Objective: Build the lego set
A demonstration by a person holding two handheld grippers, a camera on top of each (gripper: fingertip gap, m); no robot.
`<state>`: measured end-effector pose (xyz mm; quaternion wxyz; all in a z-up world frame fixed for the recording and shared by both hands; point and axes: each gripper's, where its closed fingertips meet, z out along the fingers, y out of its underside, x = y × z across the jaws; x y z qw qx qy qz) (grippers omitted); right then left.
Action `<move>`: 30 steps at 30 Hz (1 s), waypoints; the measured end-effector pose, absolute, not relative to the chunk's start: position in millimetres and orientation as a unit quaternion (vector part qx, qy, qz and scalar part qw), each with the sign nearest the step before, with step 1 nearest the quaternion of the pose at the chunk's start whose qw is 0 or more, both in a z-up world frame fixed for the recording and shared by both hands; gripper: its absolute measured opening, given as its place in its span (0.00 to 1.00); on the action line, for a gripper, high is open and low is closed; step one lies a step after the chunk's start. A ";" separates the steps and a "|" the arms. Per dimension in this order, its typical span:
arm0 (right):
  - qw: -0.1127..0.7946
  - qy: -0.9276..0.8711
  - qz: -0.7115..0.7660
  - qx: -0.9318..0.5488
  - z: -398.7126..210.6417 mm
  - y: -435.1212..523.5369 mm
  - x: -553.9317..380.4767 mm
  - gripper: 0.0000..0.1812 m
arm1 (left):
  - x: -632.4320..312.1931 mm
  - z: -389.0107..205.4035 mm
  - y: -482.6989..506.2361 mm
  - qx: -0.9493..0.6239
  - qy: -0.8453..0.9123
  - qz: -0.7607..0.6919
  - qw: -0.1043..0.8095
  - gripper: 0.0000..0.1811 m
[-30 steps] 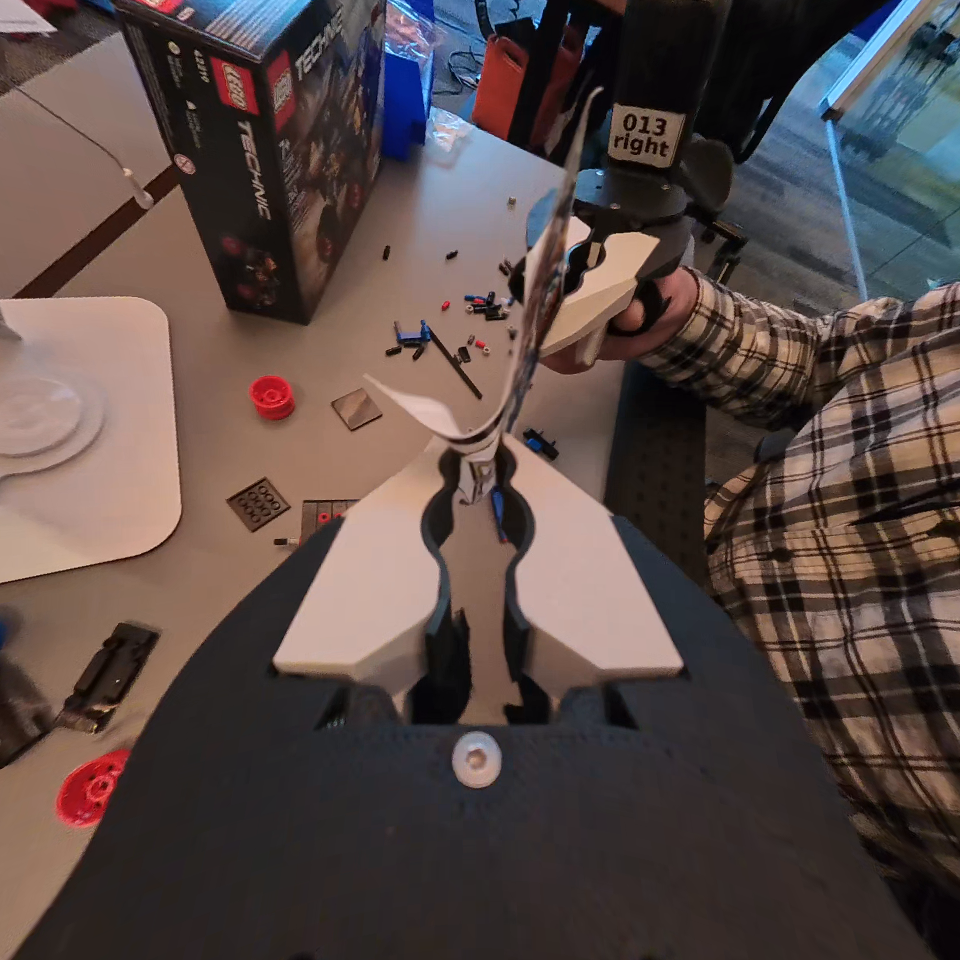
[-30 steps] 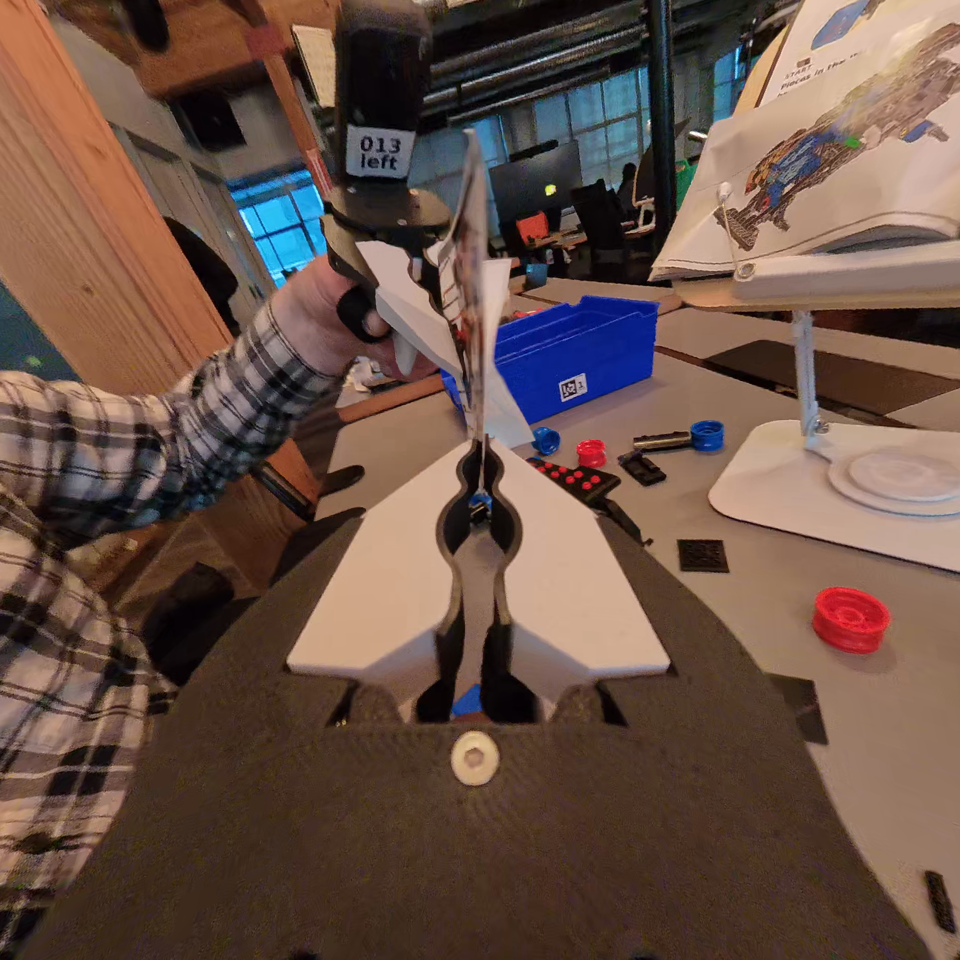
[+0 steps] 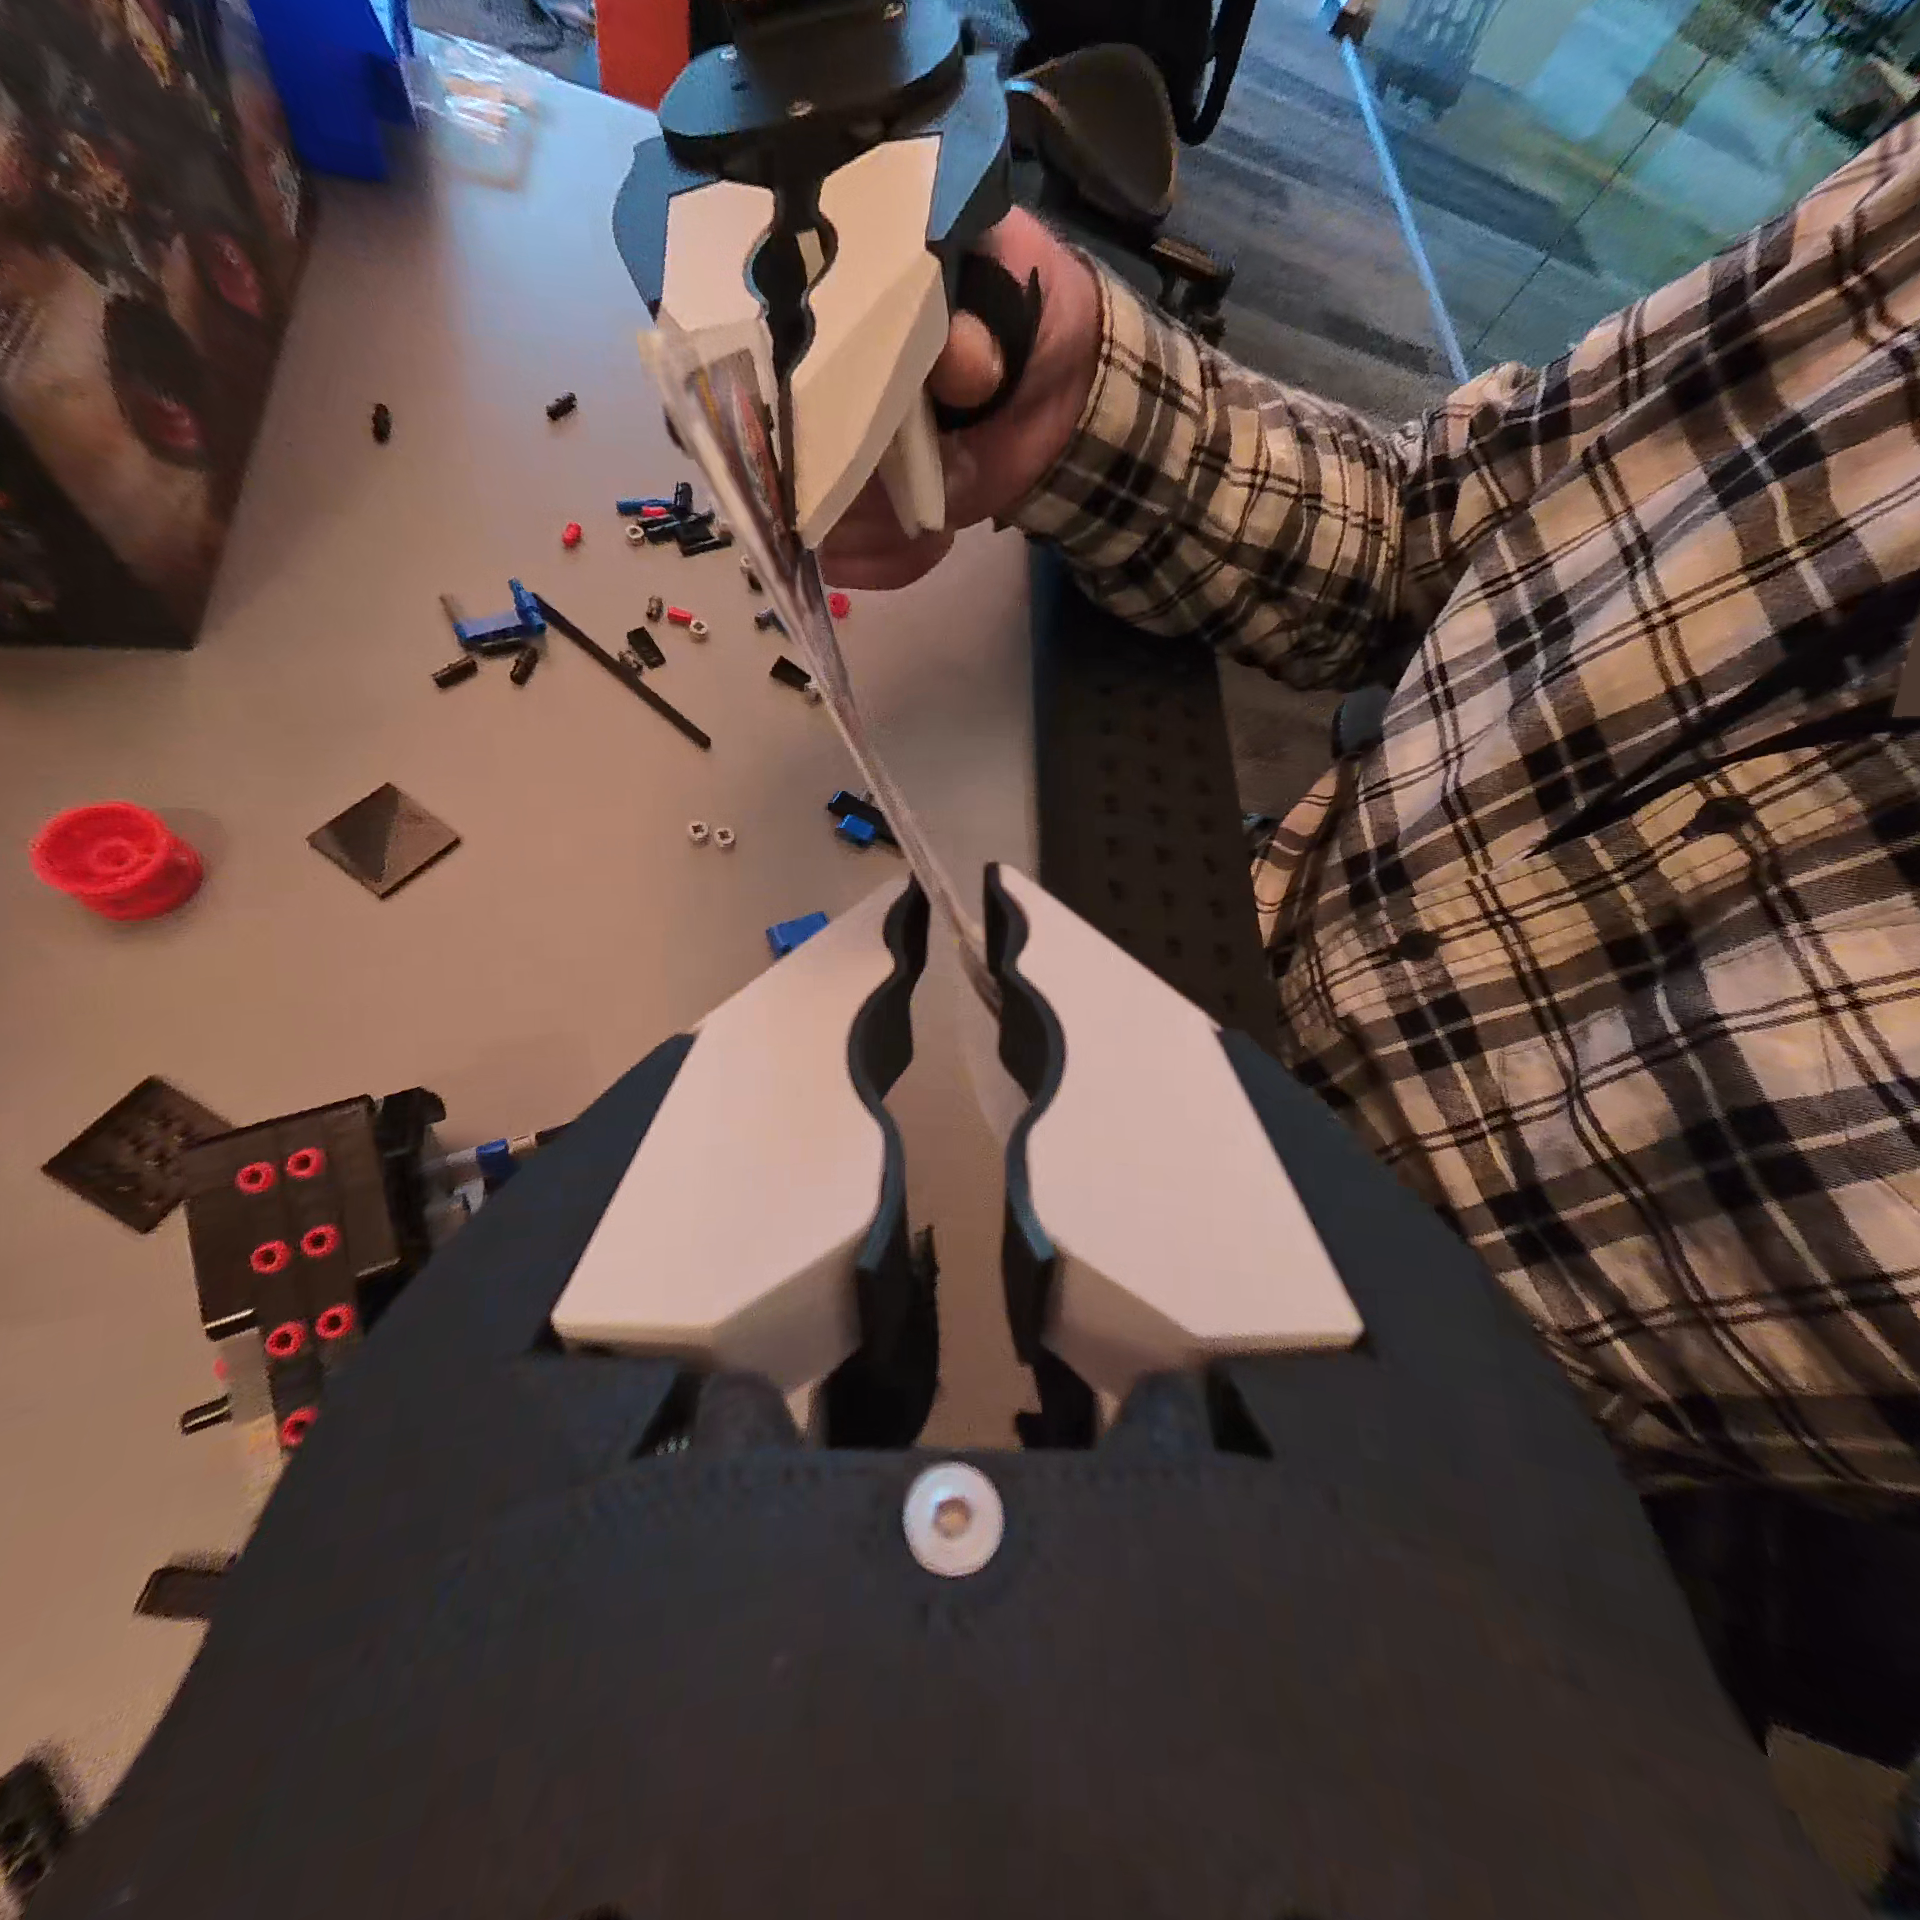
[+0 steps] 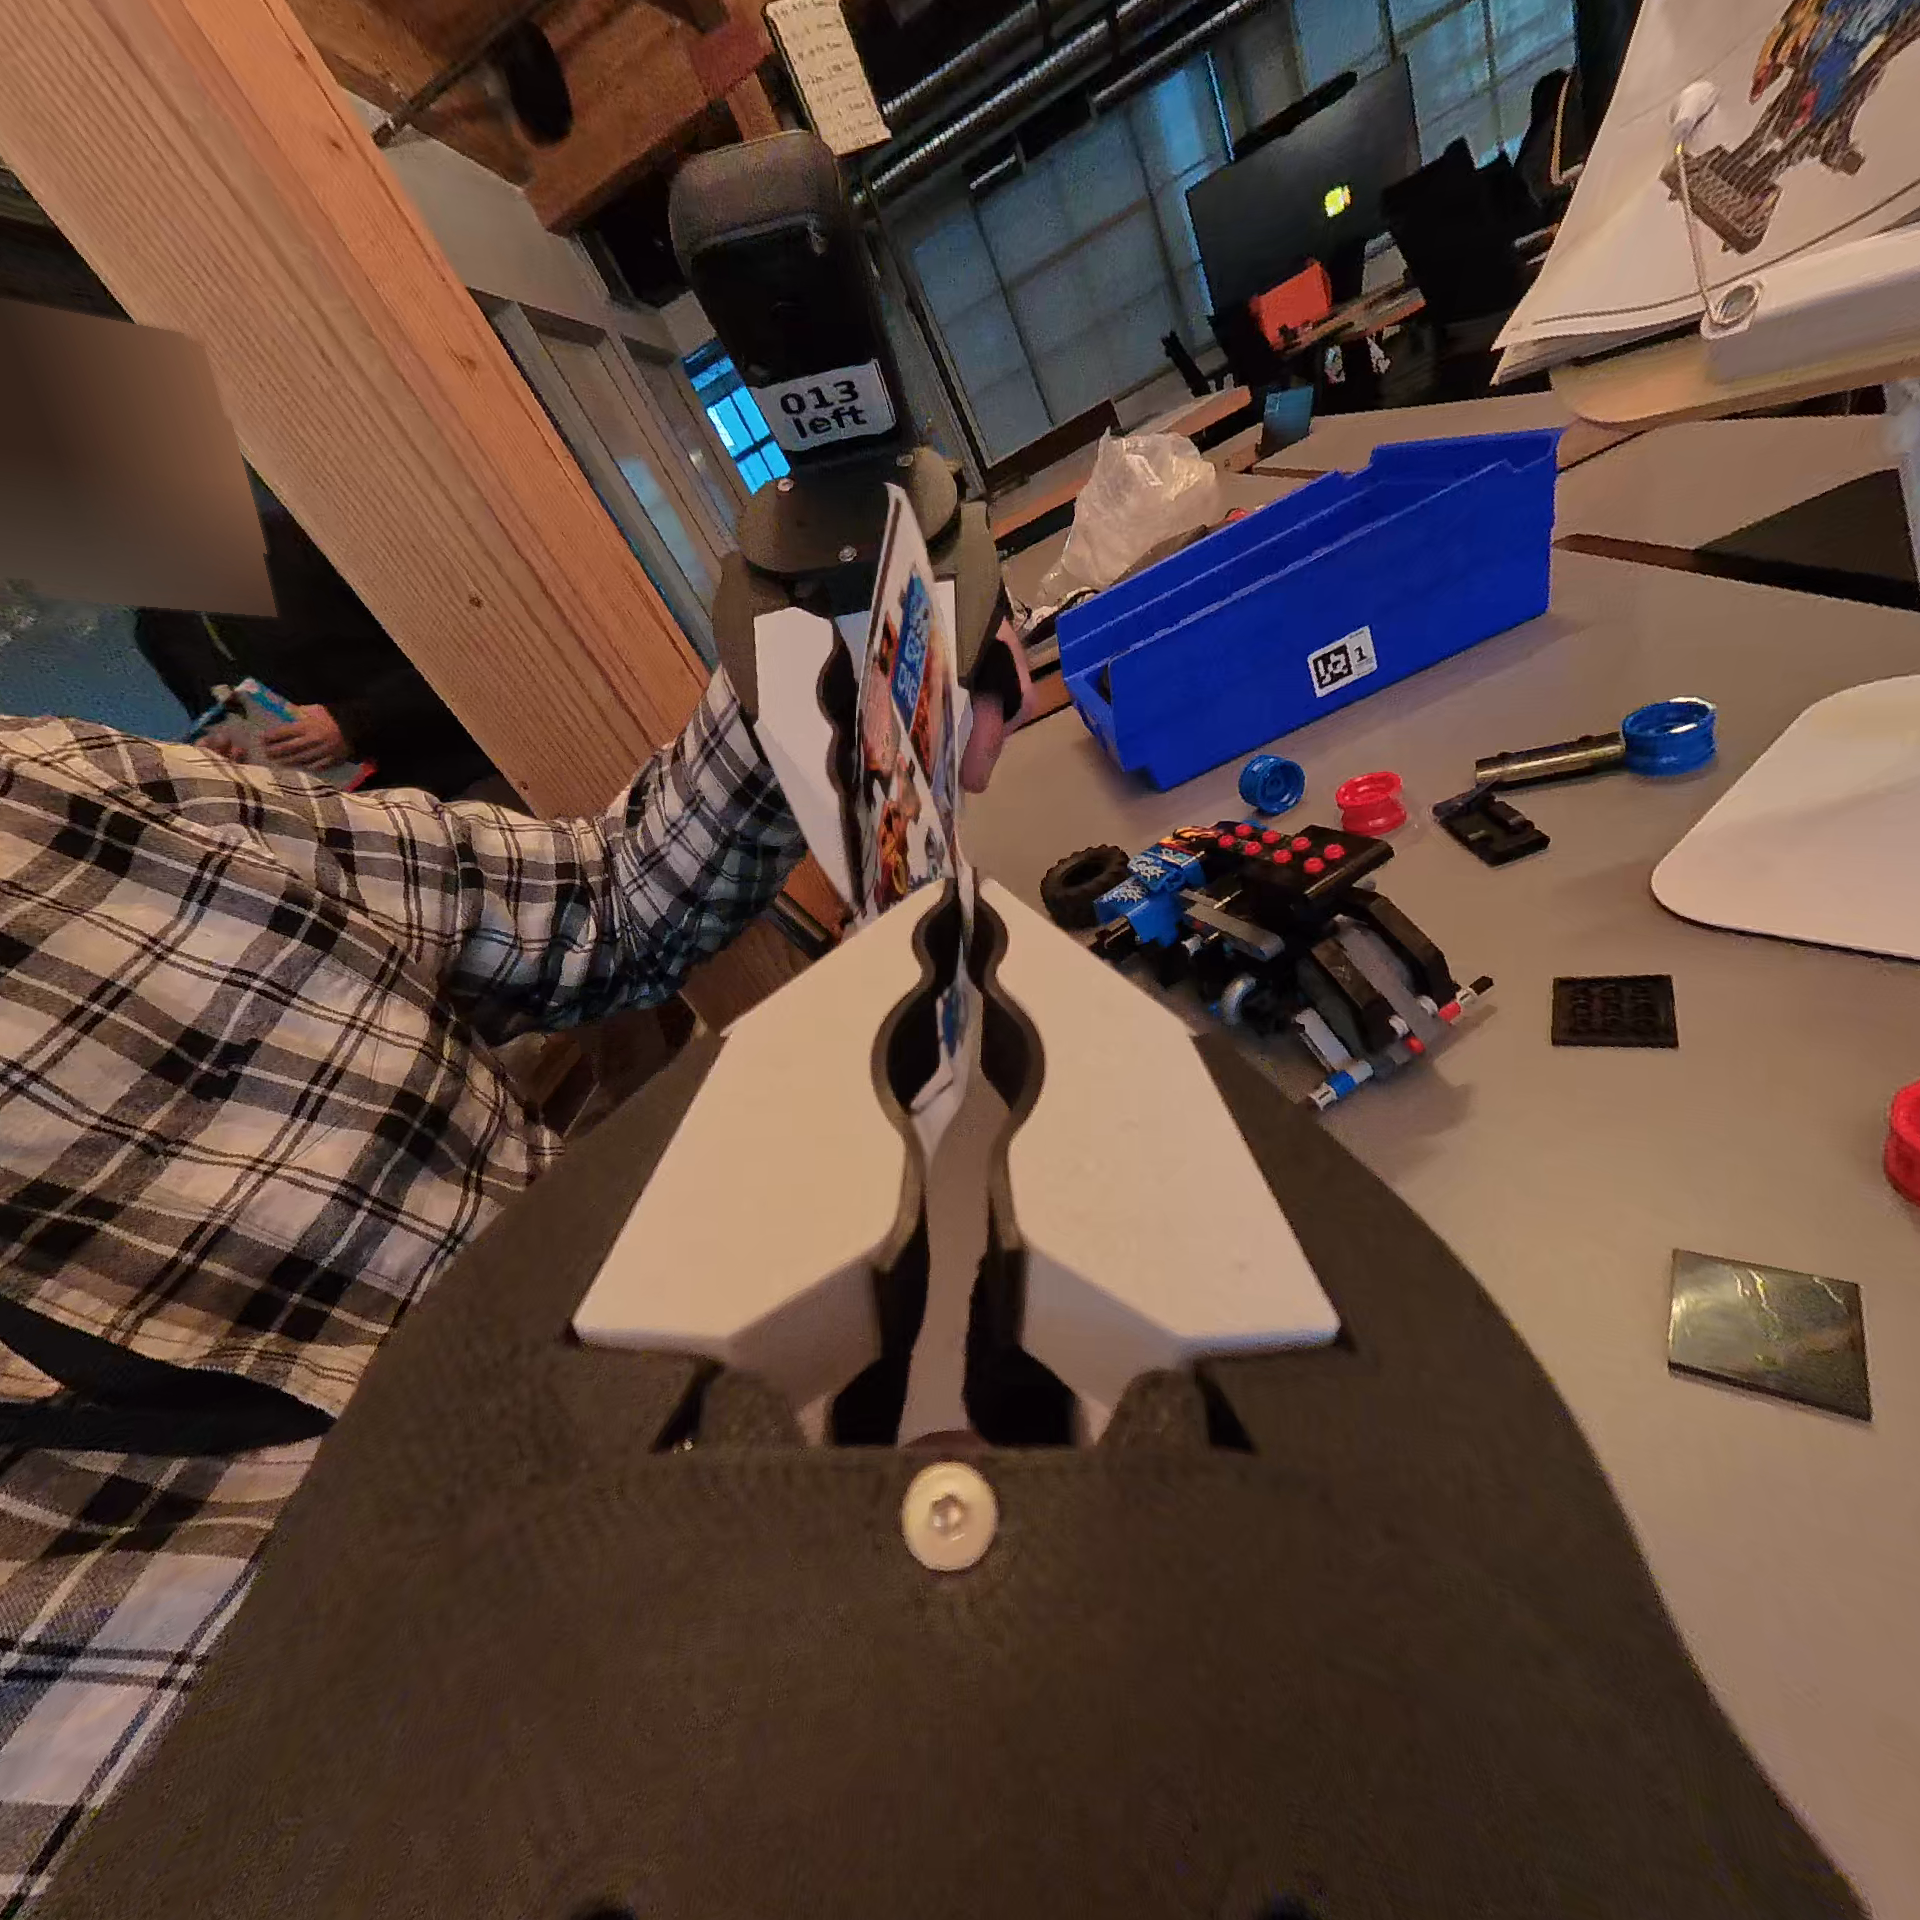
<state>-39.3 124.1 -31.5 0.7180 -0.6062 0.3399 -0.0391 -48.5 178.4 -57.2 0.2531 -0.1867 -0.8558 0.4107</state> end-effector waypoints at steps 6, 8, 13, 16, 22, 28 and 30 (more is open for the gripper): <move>0.703 0.340 -0.029 -0.624 -37.3 128.5 -42.3 0.00 | -50.3 -46.9 169.7 -0.194 -0.828 0.465 0.246 0.15; 0.696 0.338 -0.027 -0.633 -40.2 131.2 -43.5 0.00 | -51.1 -45.7 165.8 -0.194 -0.824 0.473 0.242 0.10; 0.687 0.342 -0.040 -0.640 -43.6 130.5 -41.7 0.00 | -57.3 -49.3 162.1 -0.193 -0.808 0.495 0.256 0.00; 0.681 0.340 -0.053 -0.646 -44.3 130.9 -41.1 0.00 | -59.1 -48.9 161.0 -0.186 -0.793 0.513 0.271 0.04; 0.665 0.341 -0.065 -0.662 -49.0 134.7 -40.1 0.00 | -53.8 -46.1 152.1 -0.162 -0.769 0.559 0.264 0.00; 0.609 0.378 -0.271 -0.642 -32.5 96.3 -19.6 0.10 | -33.6 -34.1 144.1 -0.090 -0.732 0.618 0.272 0.00; 0.568 0.362 -0.364 -0.643 -20.3 85.2 -22.3 0.08 | -27.0 -29.3 142.9 -0.071 -0.719 0.639 0.265 0.00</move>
